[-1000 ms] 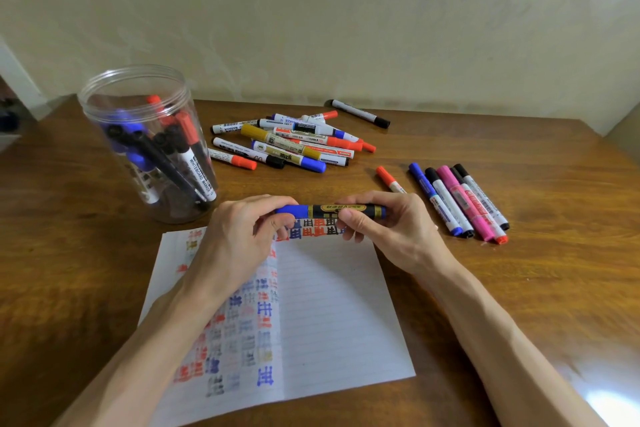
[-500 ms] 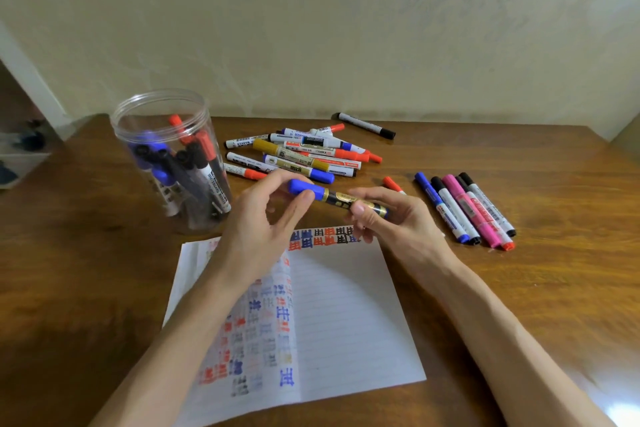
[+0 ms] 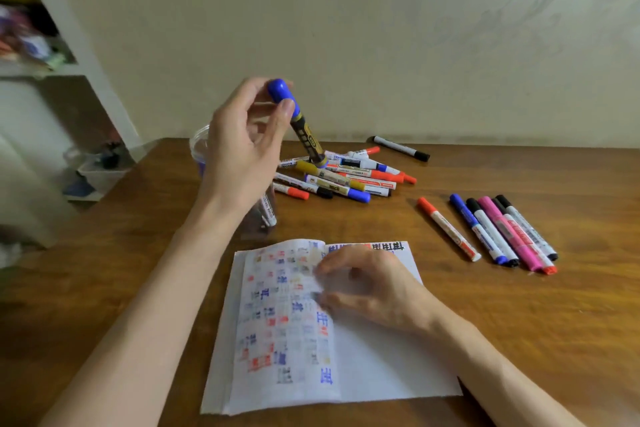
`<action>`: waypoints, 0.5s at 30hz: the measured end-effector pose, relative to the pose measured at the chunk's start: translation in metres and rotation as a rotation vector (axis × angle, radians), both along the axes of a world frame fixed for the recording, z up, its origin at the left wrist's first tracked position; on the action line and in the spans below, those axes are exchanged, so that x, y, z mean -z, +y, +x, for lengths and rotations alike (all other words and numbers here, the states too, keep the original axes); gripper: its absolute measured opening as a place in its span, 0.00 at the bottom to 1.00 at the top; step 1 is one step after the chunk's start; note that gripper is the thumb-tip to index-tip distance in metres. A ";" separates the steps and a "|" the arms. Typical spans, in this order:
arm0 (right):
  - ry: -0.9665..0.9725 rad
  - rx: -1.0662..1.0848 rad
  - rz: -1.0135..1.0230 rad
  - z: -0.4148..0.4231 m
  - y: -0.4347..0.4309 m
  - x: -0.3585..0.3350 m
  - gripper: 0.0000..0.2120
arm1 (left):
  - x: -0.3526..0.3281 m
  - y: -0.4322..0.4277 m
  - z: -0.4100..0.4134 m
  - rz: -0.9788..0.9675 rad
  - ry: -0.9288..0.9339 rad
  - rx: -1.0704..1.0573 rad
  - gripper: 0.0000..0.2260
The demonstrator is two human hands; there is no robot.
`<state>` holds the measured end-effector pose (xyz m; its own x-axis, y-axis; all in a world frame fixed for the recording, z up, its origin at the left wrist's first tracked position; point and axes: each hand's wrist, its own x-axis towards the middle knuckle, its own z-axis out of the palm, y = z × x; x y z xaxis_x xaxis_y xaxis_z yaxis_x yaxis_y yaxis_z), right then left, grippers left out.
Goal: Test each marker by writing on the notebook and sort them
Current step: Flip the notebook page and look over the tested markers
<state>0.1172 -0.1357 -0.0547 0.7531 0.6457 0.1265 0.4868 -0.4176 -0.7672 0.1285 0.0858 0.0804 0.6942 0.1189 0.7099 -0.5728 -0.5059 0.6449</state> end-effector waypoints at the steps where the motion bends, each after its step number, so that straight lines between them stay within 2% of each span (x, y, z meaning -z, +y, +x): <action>1: -0.029 -0.014 -0.025 -0.001 0.002 0.000 0.15 | -0.007 0.006 0.001 0.002 -0.020 -0.017 0.08; 9: -0.100 -0.049 -0.085 -0.005 0.005 -0.003 0.19 | -0.039 0.055 0.005 -0.117 -0.186 -0.211 0.08; 15: -0.089 -0.045 -0.090 -0.005 0.005 -0.003 0.20 | -0.019 0.073 0.015 -0.039 -0.046 -0.268 0.12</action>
